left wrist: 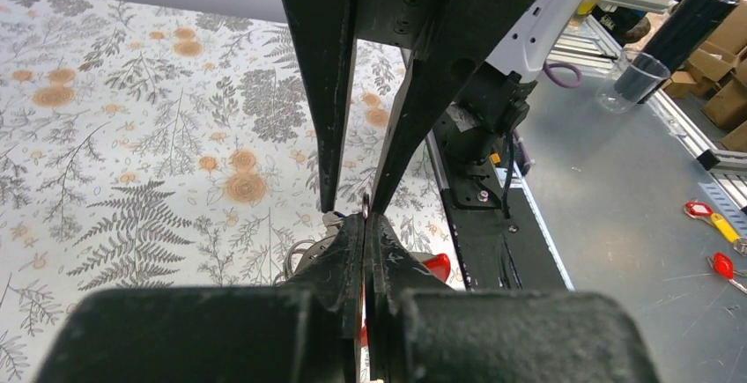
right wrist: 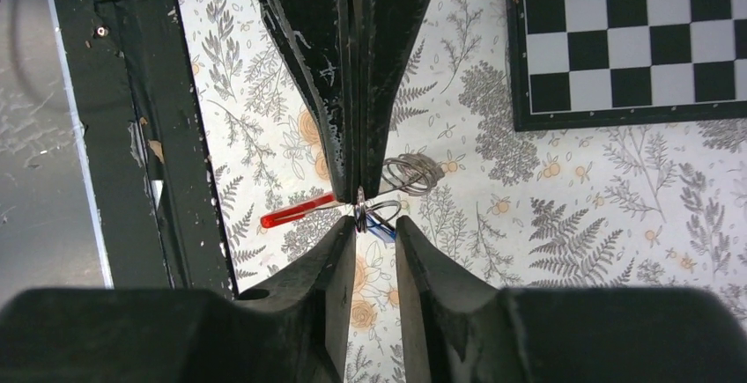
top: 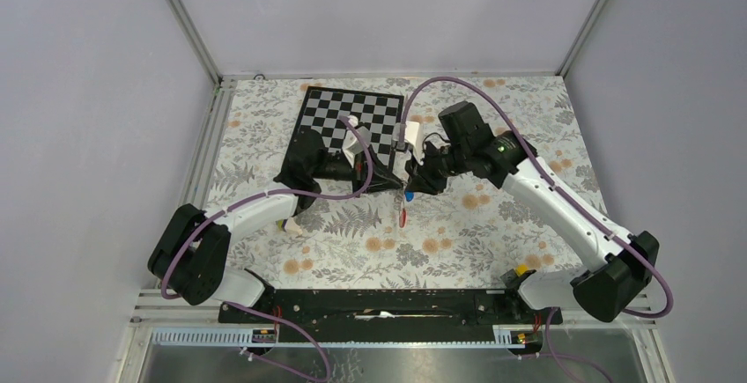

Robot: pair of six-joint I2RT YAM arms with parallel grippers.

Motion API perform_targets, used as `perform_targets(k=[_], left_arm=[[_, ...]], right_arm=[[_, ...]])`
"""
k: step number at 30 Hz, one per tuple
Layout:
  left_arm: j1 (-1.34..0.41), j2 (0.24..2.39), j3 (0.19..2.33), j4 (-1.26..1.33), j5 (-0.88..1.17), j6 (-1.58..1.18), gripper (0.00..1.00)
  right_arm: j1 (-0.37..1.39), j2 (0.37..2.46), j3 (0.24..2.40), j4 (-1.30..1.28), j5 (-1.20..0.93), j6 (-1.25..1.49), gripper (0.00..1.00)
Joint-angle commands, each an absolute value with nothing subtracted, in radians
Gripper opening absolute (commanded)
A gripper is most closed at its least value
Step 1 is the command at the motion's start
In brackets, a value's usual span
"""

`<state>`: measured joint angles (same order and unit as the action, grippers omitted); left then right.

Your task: Put the keys on the keyring

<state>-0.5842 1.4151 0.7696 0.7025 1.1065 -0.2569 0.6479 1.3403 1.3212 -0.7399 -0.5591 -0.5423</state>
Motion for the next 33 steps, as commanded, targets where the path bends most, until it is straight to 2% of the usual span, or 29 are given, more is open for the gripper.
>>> perform_targets(k=[1, 20, 24, 30, 33], left_arm=[[-0.58, 1.39, 0.754, 0.881, 1.16, -0.347, 0.0], [-0.58, 1.41, 0.717, 1.025, 1.147, -0.453, 0.0], [-0.58, 1.408, 0.709, 1.024, 1.138, -0.445, 0.0], [-0.58, 1.407, 0.715, 0.971, 1.132, -0.4, 0.0], [-0.58, 1.402, 0.737, 0.872, 1.124, -0.319, 0.02]], right_arm=[[0.646, 1.298, 1.308, -0.683, -0.568, -0.558, 0.31], [0.644, 1.285, 1.258, -0.609, -0.654, -0.542, 0.29], [0.644, 1.283, 1.245, -0.599, -0.658, -0.538, 0.22], [0.644, 1.272, 1.252, -0.611, -0.637, -0.548, 0.0], [0.643, 1.278, 1.267, -0.633, -0.632, -0.553, 0.0]])
